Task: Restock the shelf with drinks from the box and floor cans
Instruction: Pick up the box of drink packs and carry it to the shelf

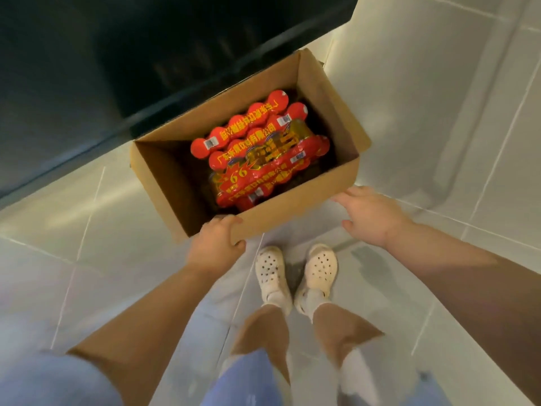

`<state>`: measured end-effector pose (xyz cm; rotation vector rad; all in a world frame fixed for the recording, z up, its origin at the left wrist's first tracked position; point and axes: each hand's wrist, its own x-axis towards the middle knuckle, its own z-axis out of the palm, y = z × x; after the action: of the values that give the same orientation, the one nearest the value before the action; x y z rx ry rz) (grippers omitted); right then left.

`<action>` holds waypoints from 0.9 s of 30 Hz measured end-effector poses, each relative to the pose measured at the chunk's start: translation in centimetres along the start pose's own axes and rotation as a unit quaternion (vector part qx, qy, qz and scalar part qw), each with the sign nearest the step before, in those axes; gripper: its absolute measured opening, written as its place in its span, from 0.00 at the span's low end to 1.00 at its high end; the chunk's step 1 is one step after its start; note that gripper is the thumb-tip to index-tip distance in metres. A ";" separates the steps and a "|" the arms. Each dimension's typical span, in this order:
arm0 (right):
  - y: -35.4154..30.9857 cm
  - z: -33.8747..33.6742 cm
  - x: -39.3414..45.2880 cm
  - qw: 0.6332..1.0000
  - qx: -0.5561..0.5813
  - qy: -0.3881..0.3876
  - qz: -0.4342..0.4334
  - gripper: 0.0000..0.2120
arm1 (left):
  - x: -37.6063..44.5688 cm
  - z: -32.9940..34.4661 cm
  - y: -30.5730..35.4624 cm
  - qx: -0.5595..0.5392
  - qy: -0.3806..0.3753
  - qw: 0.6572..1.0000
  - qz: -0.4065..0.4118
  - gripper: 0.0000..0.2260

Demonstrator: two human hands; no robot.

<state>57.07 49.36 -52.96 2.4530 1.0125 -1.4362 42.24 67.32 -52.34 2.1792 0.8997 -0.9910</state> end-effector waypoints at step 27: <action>0.9 2.7 7.1 0.989 -0.142 0.038 -0.035 0.16 | 8.8 4.8 -0.5 0.277 -0.086 0.957 -0.016 0.15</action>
<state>57.92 50.96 -60.41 2.3014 1.2346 -1.1309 44.28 67.08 -62.21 2.4732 0.6232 -1.5718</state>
